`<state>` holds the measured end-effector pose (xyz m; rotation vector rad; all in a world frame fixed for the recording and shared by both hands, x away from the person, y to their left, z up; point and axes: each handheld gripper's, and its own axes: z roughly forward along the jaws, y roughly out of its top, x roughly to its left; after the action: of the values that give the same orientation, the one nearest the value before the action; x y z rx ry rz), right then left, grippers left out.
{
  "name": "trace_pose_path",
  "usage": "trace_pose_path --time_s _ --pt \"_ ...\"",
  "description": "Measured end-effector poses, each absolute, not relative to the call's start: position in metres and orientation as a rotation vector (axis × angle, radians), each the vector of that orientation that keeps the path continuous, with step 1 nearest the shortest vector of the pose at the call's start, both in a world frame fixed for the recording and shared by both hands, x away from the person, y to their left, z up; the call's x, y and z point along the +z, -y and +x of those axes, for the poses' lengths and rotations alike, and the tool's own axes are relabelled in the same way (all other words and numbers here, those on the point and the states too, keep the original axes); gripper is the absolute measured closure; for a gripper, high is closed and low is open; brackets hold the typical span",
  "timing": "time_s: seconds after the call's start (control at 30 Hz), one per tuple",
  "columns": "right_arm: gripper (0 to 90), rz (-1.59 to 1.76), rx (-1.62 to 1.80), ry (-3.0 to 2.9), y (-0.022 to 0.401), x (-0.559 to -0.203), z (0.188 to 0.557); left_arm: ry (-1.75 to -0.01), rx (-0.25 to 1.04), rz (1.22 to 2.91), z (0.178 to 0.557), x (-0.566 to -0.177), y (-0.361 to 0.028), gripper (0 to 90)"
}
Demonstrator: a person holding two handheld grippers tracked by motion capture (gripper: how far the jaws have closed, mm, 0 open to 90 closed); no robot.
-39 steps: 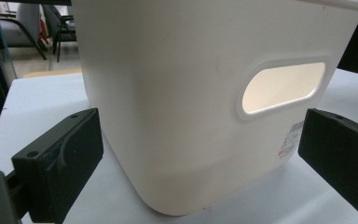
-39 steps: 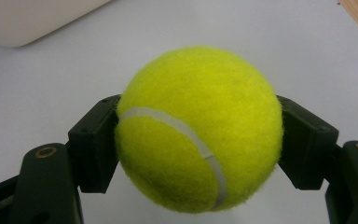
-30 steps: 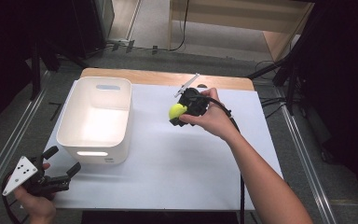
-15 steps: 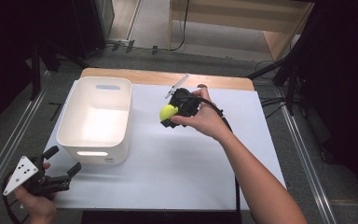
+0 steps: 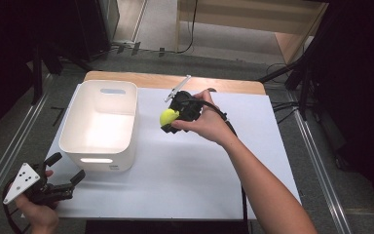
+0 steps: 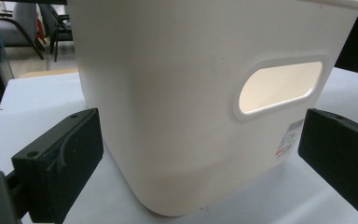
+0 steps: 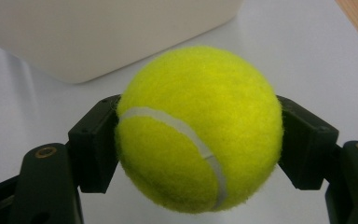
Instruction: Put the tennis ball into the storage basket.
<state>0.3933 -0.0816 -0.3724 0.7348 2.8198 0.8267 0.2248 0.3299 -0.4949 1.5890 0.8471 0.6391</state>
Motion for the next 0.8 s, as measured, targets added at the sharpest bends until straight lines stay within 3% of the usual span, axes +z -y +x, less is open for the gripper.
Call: trace_pose_path --time_s 0.8 --pt "23.5 0.652 0.865 -2.832 0.049 -0.354 0.392 -0.842 0.633 1.594 0.225 -0.495 -0.331 0.1"
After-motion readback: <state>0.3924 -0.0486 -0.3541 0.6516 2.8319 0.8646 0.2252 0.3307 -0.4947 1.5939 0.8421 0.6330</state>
